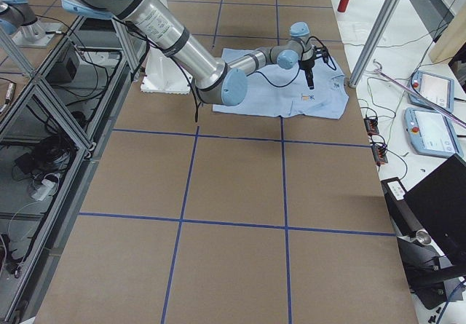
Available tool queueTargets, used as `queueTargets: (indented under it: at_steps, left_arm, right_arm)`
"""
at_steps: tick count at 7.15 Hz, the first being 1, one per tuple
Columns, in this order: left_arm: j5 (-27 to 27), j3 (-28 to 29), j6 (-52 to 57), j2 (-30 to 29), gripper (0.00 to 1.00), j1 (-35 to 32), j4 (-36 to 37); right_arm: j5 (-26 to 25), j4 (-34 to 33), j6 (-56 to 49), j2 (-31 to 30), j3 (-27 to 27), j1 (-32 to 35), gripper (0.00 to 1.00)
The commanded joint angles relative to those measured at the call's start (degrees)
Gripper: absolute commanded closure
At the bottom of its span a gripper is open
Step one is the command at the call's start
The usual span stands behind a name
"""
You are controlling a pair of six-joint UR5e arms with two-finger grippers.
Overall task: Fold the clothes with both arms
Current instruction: 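Move the right gripper over the shirt toward the collar and print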
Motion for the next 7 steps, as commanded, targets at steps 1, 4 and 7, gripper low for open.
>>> queueTargets:
  at_steps: [1,4,7]
  left_arm:
    - [0.1,-0.3,-0.1,0.0,0.0,-0.1,-0.1]
    - [0.1,-0.4,0.0,0.1,0.0,-0.1,-0.1]
    - [0.1,-1.7,-0.1,0.6,0.0,-0.1,-0.1]
  right_arm:
    - [1.8,-2.0,-2.0,-2.5,3.9,0.0,0.0]
    - [19.0,0.4,-6.5,-4.9,4.7,5.9,0.0]
    - [8.0,-3.8,-23.0,-4.6,4.1,2.0,0.0]
